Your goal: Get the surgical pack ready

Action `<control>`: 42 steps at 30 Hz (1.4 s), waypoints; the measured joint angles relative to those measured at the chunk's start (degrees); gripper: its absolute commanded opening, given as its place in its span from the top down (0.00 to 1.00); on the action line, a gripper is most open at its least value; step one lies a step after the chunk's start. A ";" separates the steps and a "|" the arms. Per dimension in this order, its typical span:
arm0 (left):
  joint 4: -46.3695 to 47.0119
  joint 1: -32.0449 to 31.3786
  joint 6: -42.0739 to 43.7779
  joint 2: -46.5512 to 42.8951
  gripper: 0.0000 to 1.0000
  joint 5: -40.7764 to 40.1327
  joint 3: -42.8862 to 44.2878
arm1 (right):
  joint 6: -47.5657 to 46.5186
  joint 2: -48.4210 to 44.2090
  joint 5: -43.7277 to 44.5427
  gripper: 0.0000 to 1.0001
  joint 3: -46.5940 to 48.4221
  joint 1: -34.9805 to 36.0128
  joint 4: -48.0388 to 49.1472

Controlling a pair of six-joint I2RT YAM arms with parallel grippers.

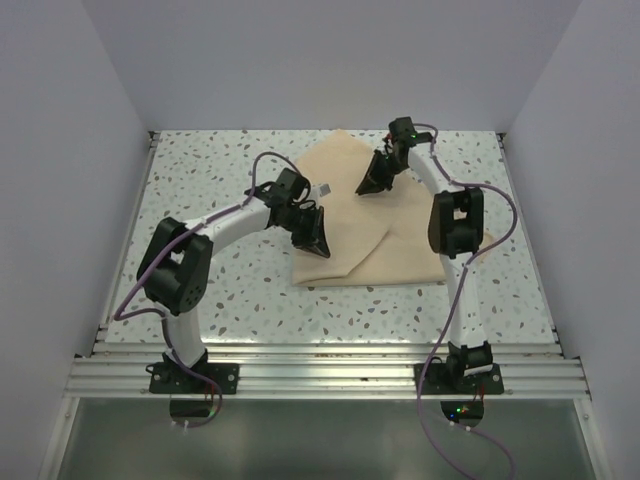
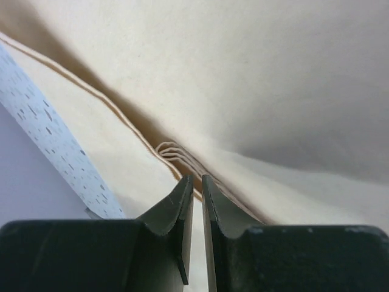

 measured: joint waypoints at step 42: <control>2.23 0.22 7.45 -10.54 0.69 -0.96 -5.64 | -9.86 -50.56 21.66 0.23 -55.28 -24.06 8.85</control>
